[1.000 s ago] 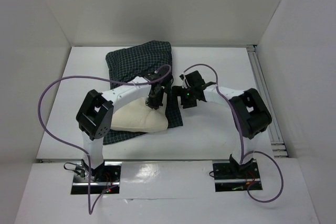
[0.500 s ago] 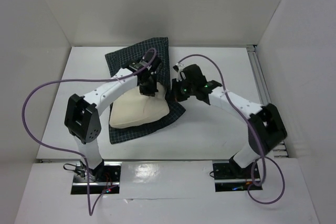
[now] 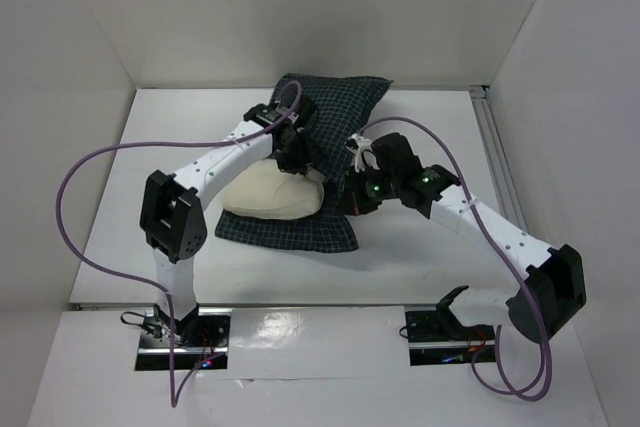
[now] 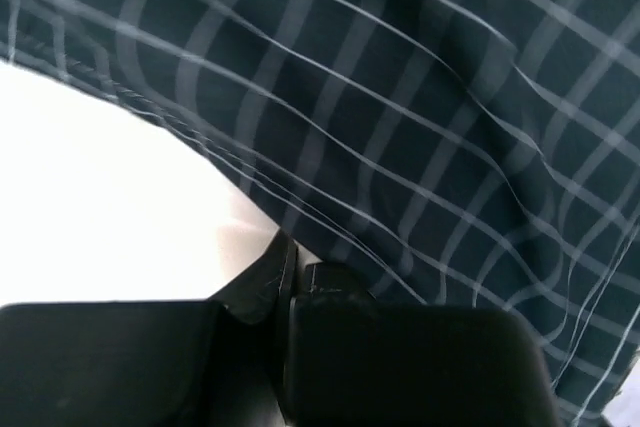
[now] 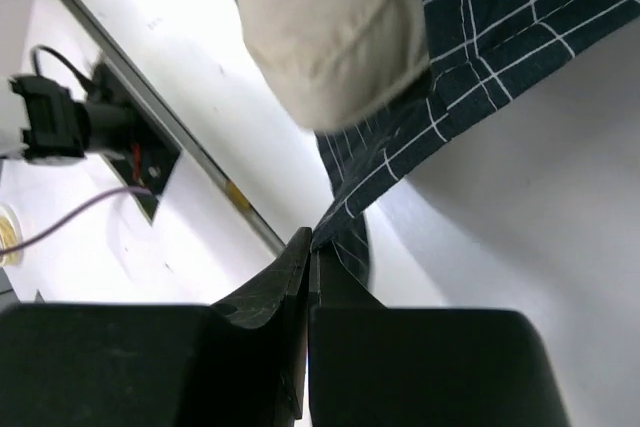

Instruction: Put the pillow into the pillowcase

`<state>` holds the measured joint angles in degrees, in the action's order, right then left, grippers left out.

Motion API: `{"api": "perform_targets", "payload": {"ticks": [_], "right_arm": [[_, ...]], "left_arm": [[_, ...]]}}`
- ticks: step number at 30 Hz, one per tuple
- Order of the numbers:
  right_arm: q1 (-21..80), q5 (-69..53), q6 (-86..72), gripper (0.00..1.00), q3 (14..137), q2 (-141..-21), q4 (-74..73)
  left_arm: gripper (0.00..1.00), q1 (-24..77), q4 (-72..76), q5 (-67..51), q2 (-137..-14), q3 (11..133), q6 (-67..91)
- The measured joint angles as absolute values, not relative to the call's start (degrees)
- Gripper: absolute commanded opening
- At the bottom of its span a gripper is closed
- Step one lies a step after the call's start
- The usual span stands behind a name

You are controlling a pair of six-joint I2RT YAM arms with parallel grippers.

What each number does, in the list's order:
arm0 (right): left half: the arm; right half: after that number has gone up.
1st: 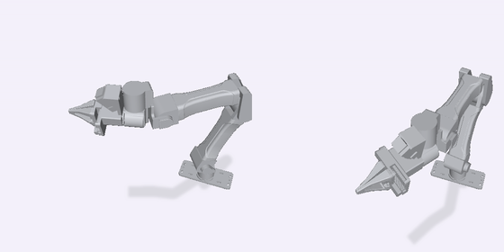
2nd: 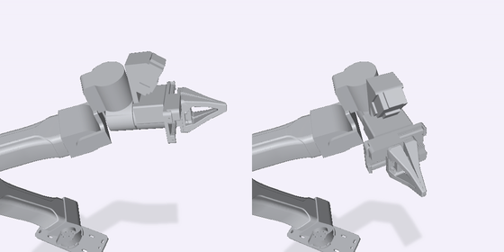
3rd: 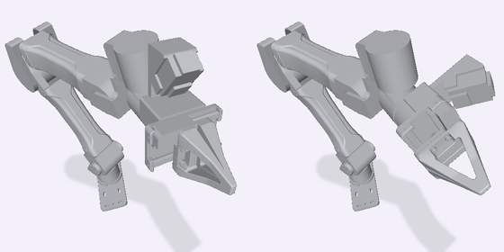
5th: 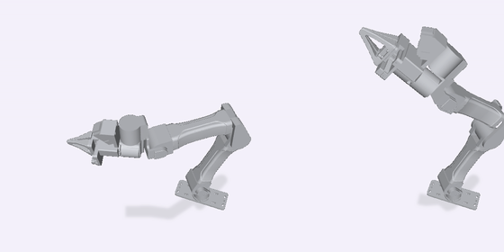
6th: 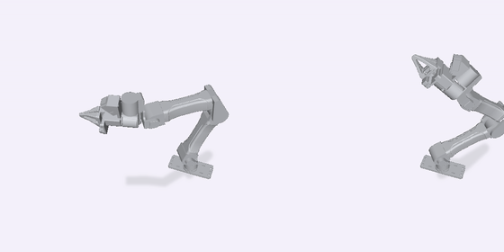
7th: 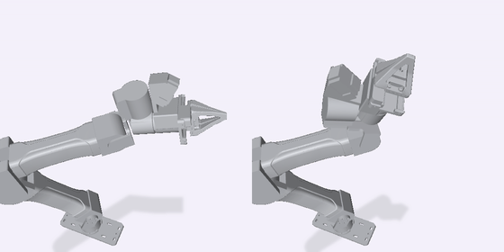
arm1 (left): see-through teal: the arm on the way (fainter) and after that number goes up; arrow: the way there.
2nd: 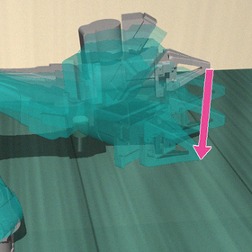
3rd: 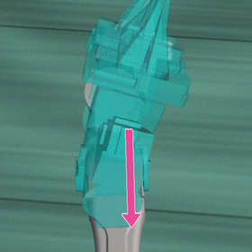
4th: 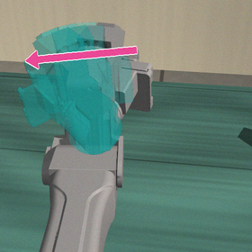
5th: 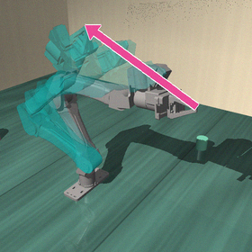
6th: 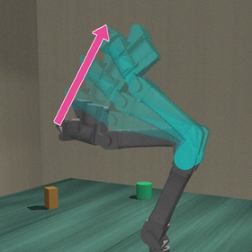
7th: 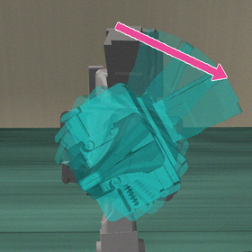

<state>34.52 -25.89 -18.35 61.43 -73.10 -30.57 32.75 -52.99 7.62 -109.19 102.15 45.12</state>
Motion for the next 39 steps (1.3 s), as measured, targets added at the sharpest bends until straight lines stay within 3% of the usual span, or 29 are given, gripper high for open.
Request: {"api": "perform_targets", "payload": {"ticks": [7,9,10,11,12,13,15,16,18,20,24,30,34,36,39], "right_arm": [[34.4,-20.2,-18.7,0.0,57.5,-71.2,-35.6],[33.8,-16.1,-19.5,0.0,57.5,-70.2,-38.1],[33.4,-13.9,-20.2,0.0,57.5,-69.7,-39.3],[32.9,-11.4,-20.9,0.07,57.5,-69.1,-40.3],[32.4,-8.8,-21.6,0.49,57.2,-68.6,-41.1],[31.9,-7.0,-22.4,0.64,56.9,-68.3,-41.9],[30.9,-3.7,-23.2,0.87,56.8,-68.2,-43.6],[30.5,-2.3,-23.3,0.92,56.9,-68.5,-44.1],[30.2,0.1,-23.2,0.92,57.8,-69.9,-45.1],[30.3,2.1,-23.1,0.93,60.4,-72.3,-45.7],[33.8,6.8,-22.9,0.96,69.9,-78.8,-45.1],[47.6,11.7,-21.9,0.97,90.1,-98.5,-38.5],[52.5,12.7,-21.4,0.91,103.4,-115.1,-35.4],[53.2,13.4,-21.5,0.86,106.5,-121.7,-34.2],[53.1,17.1,-22.2,0.52,107.0,-127.5,-33.6]], "left_arm": [[0.0,35.9,-51.7,8.5,-116.1,106.8,48.1],[0.16,37.3,-51.7,7.2,-117.9,109.1,46.6],[0.36,37.6,-51.7,5.4,-118.7,110.3,45.3],[0.47,37.8,-51.7,3.2,-119.1,111.3,44.1],[0.57,37.8,-51.6,0.6,-119.3,111.9,43.0],[0.63,37.7,-51.6,-1.8,-119.1,112.1,42.0],[0.78,37.6,-51.3,-5.7,-117.9,111.8,40.4],[0.78,37.5,-51.2,-7.3,-116.8,111.1,39.6],[0.78,37.2,-51.6,-9.6,-113.7,109.3,38.2],[0.71,36.6,-52.9,-11.1,-109.9,107.3,37.1],[0.71,32.5,-52.4,-9.1,-98.5,98.8,36.4],[0.72,7.6,-49.2,-5.4,-80.9,77.7,39.0],[0.75,-4.3,-48.1,-5.8,-75.8,67.7,38.7],[0.75,-5.9,-48.1,-6.5,-74.3,65.9,37.8],[0.76,-6.5,-47.1,-8.5,-72.5,65.1,36.9]]}}
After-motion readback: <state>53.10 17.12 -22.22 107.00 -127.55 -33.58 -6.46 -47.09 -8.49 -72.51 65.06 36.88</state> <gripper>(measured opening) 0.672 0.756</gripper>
